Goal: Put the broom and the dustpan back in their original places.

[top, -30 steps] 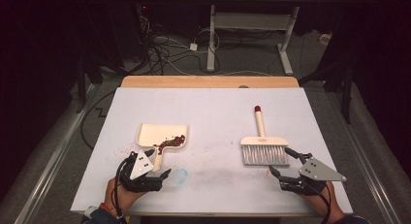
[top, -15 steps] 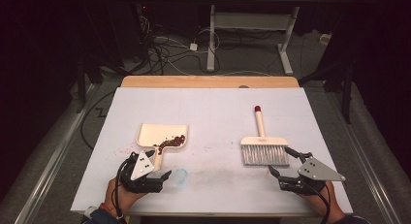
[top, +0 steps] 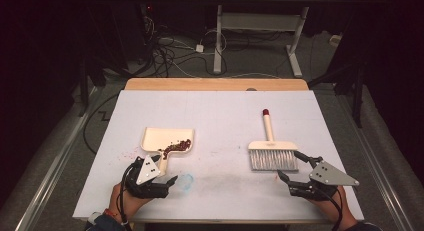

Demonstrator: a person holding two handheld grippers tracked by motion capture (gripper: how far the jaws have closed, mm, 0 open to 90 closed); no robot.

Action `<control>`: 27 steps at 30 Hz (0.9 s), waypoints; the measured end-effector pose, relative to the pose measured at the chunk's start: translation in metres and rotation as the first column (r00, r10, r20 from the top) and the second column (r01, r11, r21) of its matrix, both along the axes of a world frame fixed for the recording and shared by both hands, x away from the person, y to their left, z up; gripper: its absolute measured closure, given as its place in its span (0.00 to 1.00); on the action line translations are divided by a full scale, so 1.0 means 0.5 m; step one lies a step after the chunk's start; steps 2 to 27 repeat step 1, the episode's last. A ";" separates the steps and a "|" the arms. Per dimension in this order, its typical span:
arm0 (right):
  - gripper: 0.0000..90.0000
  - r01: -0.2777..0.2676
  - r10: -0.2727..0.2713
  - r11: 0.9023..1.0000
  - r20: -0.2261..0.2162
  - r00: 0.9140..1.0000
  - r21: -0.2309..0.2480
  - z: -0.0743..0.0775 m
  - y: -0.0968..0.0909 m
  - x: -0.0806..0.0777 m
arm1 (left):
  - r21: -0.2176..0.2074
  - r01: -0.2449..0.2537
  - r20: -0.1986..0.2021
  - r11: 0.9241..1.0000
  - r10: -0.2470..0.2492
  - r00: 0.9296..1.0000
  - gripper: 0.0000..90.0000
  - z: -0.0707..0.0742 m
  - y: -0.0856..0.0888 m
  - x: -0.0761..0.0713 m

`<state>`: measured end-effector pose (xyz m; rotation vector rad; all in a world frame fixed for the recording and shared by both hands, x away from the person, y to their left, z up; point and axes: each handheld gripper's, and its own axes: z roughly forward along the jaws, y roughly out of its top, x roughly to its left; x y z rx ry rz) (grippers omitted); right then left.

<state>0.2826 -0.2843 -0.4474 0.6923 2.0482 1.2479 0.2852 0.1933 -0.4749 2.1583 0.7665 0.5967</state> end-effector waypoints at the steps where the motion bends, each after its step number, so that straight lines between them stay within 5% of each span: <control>1: 0.24 0.002 -0.002 1.000 0.001 1.000 -0.002 0.000 0.000 0.000 | 0.001 -0.002 0.001 1.000 0.002 1.000 0.17 0.000 -0.001 0.000; 27: 0.24 0.002 -0.002 1.000 0.001 1.000 -0.002 0.000 0.000 0.000 | 0.001 -0.002 0.001 1.000 0.002 1.000 0.17 0.000 -0.001 0.000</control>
